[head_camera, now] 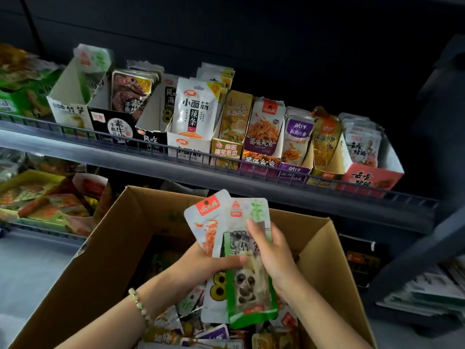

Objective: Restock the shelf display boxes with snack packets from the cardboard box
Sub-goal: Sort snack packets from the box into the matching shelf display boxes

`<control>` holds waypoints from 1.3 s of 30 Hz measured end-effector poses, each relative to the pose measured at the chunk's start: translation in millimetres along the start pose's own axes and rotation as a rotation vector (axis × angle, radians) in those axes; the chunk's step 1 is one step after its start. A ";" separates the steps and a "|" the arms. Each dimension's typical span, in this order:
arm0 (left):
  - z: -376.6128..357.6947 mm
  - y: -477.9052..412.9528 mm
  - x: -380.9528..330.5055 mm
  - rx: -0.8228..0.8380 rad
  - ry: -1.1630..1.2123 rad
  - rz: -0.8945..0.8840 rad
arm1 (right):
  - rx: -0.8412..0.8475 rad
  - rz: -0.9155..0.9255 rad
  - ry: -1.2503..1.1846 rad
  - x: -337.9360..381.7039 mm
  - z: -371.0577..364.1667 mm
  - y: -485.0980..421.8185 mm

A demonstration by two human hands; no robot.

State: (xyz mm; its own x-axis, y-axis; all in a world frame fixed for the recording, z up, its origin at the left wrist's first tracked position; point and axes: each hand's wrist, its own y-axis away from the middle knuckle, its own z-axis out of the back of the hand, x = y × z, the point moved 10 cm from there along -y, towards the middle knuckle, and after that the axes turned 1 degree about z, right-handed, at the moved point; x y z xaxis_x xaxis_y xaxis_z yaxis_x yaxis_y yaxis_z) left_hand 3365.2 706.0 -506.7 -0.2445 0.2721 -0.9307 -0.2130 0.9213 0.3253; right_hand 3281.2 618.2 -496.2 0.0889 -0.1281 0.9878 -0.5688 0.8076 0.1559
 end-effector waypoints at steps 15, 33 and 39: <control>98.1 10.2 -116.2 -0.176 0.030 -0.128 | 0.263 0.097 0.168 125.8 -69.0 -58.8; 416.5 60.5 -245.8 -0.631 0.103 -0.397 | 0.025 0.419 0.206 293.2 -287.0 -229.1; 448.5 40.5 -252.6 -0.624 0.129 -0.405 | -0.022 0.477 0.389 292.1 -363.1 -276.8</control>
State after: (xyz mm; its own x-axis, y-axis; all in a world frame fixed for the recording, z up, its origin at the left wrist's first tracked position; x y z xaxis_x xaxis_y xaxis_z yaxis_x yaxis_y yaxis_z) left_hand 3842.6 799.1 -333.4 -0.1339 -0.1246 -0.9831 -0.7968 0.6034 0.0320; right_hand 3761.5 566.3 -250.5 0.1227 0.4665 0.8760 -0.6027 0.7362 -0.3077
